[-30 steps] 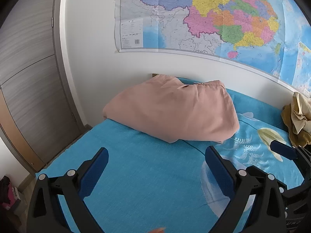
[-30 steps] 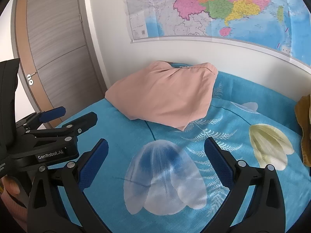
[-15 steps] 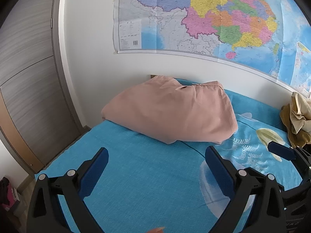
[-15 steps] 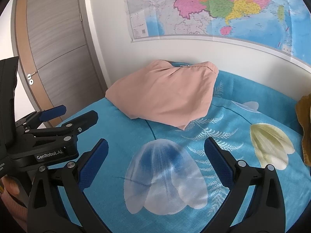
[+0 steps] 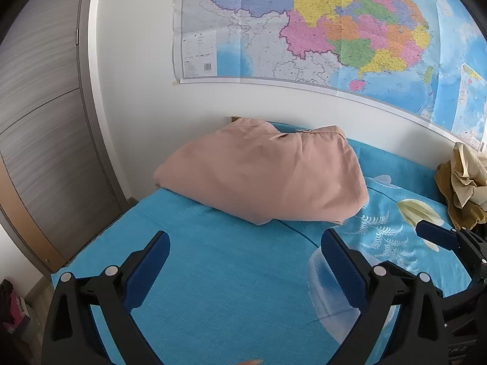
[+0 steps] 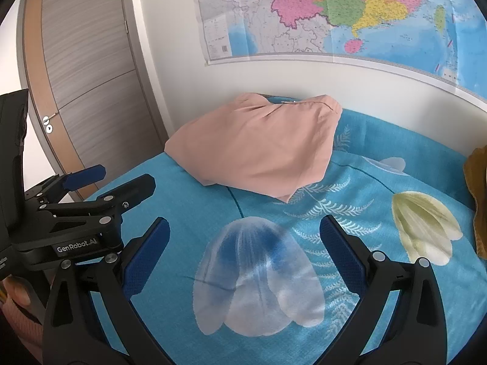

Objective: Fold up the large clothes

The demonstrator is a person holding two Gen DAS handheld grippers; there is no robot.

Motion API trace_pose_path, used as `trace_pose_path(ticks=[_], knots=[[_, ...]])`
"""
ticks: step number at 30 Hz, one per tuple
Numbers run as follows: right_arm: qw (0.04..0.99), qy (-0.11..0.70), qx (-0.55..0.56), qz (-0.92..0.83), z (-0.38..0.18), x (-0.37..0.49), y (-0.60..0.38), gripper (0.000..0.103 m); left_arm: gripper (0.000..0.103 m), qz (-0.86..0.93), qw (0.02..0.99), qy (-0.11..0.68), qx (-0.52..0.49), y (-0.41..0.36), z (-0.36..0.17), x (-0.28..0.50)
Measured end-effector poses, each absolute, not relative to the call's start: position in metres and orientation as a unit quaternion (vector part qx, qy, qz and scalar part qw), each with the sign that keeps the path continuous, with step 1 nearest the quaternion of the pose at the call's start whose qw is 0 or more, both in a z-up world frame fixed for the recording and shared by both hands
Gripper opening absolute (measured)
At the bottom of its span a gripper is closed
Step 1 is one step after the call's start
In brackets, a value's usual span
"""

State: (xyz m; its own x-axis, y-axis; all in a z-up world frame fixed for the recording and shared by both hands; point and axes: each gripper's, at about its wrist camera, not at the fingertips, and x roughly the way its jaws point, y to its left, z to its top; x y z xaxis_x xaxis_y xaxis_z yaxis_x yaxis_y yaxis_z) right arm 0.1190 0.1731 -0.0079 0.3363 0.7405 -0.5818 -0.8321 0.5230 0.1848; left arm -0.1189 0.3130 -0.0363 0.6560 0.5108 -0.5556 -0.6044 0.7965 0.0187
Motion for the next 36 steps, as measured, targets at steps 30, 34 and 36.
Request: trace_pose_path(ticks=[30, 34, 36], knots=[[0.816, 0.312, -0.07, 0.482, -0.0073, 0.1212, 0.1731, 0.097, 0.097, 0.314, 0.904, 0.278, -0.083, 0.3158, -0.0383, -0.1169], [0.815, 0.312, -0.07, 0.483, -0.0073, 0.1209, 0.1726, 0.097, 0.097, 0.317, 0.902, 0.28, -0.082, 0.3159, -0.0389, -0.1157], [0.816, 0.313, -0.072, 0.481, -0.0076, 0.1207, 0.1727, 0.097, 0.097, 0.317, 0.902, 0.28, -0.084, 0.3157, -0.0388, -0.1162]])
